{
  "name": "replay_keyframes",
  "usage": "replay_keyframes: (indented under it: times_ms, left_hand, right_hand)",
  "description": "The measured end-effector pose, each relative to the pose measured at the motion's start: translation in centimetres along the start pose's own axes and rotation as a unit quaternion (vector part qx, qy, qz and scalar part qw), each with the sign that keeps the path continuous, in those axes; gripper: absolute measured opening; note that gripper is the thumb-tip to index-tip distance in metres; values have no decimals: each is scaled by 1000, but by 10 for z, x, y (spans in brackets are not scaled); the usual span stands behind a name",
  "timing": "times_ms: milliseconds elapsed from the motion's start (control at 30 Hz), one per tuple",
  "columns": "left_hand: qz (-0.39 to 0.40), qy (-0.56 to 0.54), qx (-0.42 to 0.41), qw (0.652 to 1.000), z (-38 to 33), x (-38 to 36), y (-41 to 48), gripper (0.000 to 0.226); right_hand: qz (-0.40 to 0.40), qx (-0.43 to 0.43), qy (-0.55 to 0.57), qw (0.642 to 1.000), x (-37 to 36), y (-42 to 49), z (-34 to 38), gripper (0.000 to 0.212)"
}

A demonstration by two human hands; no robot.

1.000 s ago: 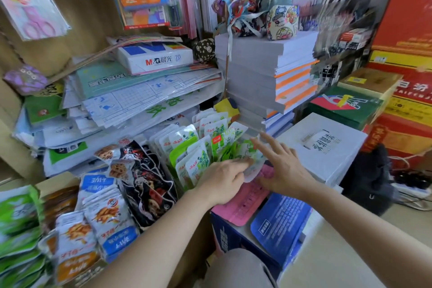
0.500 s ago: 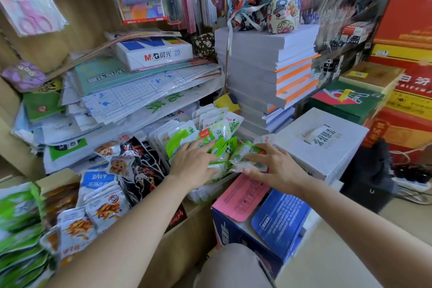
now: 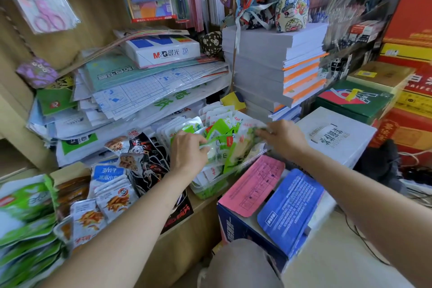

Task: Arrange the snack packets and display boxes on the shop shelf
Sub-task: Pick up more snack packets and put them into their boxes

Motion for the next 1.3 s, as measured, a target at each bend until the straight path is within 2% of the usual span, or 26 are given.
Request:
replay_keyframes:
  times_ms: [100, 300, 400, 433, 533, 600, 667, 767, 867, 967, 1033, 1100, 1200, 1300]
  left_hand:
    - [-15, -15, 3, 1000, 2, 5, -1, 27]
    - [-49, -23, -16, 998, 7, 6, -5, 26]
    - [14, -10, -29, 999, 7, 8, -5, 37]
    - [48, -2, -35, 998, 8, 10, -5, 40]
    - [136, 16, -68, 988, 3, 25, -10, 41]
    - [151, 31, -100, 983, -3, 40, -26, 43]
    - [119, 40, -140, 982, -4, 53, -52, 44]
    - [39, 58, -197, 978, 9, 66, -101, 40]
    - [-23, 80, -164, 983, 41, 73, -142, 42]
    - [-6, 87, -108, 990, 75, 78, -166, 46]
    - [24, 74, -86, 993, 88, 80, -172, 52]
    - [42, 42, -73, 996, 93, 80, -175, 63]
    - [40, -34, -63, 997, 94, 85, -182, 74]
    - [44, 40, -44, 997, 110, 92, -197, 62]
  right_hand:
    - [-4, 5, -17, 1000, 6, 23, 17, 55]
    - [-17, 4, -57, 998, -3, 23, 35, 50]
    - [63, 101, -58, 991, -15, 11, 31, 26]
    - [89, 123, -48, 987, -18, 5, 27, 25]
    - [145, 136, -31, 980, -21, -10, 16, 53]
    - [153, 148, -86, 973, -21, -20, 12, 71]
    - [135, 160, -165, 964, -21, -33, 14, 77]
    - [77, 173, -216, 958, -25, -58, 29, 71]
    - [45, 159, -204, 965, -33, -80, 54, 65]
    - [10, 149, -153, 977, -40, -101, 89, 60]
    - [-9, 197, -87, 976, -51, -115, 116, 61]
    - [29, 242, -43, 969, -65, -126, 142, 68]
    - [77, 255, -57, 962, -88, -128, 169, 76]
    - [68, 251, -18, 965, -101, -123, 180, 66]
Point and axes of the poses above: each hand's wrist, its own y-axis towards the middle knuckle, its own x-axis out of the back of the hand, z = x × y, the point moved 1 cm from there along y, towards the middle knuckle, and after that the axes turned 4 degrees about -y, right-handed, at the moved point
